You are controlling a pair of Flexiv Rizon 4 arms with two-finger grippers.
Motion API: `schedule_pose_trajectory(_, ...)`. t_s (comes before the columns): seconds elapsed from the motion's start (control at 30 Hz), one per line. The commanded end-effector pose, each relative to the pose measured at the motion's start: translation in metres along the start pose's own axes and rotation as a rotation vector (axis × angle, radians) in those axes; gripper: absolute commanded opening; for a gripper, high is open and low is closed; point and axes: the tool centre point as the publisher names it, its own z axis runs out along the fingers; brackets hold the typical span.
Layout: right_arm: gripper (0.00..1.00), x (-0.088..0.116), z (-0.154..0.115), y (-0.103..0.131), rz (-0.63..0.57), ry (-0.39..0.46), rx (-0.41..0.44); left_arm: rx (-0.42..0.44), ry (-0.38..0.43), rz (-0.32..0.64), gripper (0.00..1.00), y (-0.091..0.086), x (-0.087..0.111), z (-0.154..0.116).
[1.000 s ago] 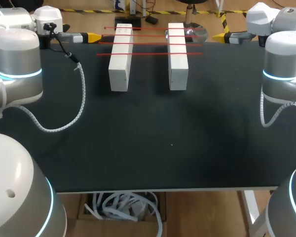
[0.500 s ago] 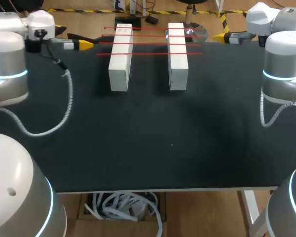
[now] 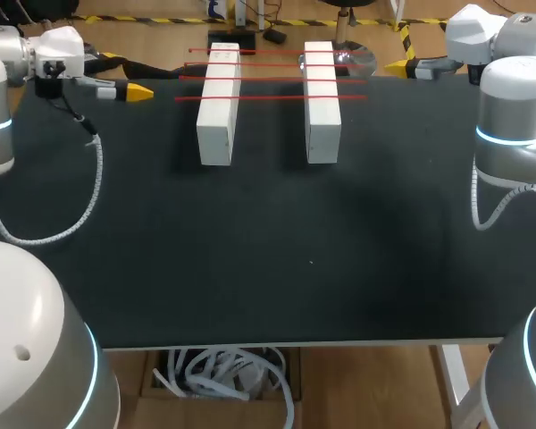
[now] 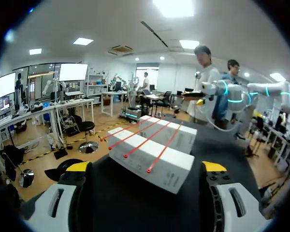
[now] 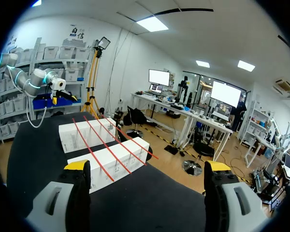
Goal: Grab the tape and strap the tape.
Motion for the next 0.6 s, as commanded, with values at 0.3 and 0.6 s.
schedule_pose_trajectory(0.3, 1.0, 0.0, 0.0, 0.0, 0.001, 0.001, 0.001, 0.003, 0.107, -0.002, 0.48, 0.011, -0.001, 0.016)
schedule_pose_trajectory(0.6, 1.0, 0.0, 0.0, 0.0, 0.001, 0.001, 0.001, -0.007, 0.167, 0.02, 0.51, 0.017, 0.001, 0.028)
